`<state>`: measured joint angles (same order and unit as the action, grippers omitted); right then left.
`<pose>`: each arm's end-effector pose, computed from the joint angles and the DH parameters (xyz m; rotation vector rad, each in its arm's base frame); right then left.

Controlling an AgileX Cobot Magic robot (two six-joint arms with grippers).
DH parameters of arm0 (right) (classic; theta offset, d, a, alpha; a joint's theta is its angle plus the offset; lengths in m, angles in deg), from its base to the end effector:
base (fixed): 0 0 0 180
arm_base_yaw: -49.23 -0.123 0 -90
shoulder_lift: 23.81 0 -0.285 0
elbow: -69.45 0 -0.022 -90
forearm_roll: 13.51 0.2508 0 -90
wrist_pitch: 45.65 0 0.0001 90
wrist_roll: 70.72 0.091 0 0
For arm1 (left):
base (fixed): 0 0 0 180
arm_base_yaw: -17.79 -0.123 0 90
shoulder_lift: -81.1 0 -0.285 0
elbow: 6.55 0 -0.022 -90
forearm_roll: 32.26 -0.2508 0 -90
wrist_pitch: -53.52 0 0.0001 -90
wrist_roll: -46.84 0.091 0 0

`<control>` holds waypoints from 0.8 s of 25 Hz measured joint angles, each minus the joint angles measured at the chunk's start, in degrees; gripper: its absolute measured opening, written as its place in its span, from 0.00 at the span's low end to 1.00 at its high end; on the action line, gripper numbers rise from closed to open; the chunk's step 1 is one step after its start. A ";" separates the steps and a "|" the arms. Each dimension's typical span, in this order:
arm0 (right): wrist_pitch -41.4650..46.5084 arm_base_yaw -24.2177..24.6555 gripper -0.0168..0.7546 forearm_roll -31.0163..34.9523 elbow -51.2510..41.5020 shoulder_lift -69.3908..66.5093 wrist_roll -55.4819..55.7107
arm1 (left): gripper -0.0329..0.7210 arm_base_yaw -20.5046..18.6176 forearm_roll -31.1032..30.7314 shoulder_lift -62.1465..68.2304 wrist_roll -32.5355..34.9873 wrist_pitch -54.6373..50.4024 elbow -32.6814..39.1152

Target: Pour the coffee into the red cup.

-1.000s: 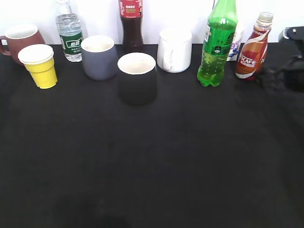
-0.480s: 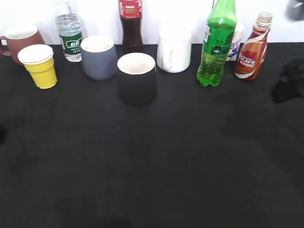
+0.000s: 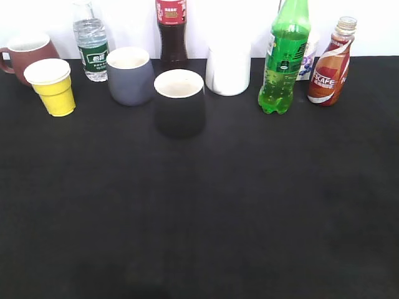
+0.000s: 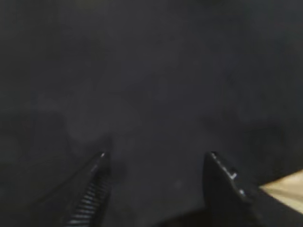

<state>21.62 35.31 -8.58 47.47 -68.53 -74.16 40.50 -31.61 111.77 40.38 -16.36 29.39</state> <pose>0.0802 0.0273 0.3800 -0.3541 2.3156 0.2000 0.0355 -0.0159 0.3221 0.3392 2.3733 -0.2551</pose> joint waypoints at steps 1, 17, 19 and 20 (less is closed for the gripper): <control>0.00 0.00 0.74 -1.15 -2.21 4.61 0.45 | 0.66 0.00 0.00 -2.47 0.00 -0.04 2.42; -7.20 0.00 0.78 -4.17 -26.43 20.67 0.80 | 0.66 0.00 -1.65 -6.68 0.19 8.69 11.18; -7.20 0.00 0.78 -4.17 -26.43 20.67 0.80 | 0.66 0.00 -1.65 -6.68 0.19 8.69 11.18; -7.25 0.00 0.77 -4.17 -26.43 20.67 0.80 | 0.66 0.00 -1.65 -6.68 0.19 8.69 11.18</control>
<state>14.37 35.31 -12.75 21.03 -47.86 -73.36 40.50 -33.26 105.09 40.57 -7.67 40.57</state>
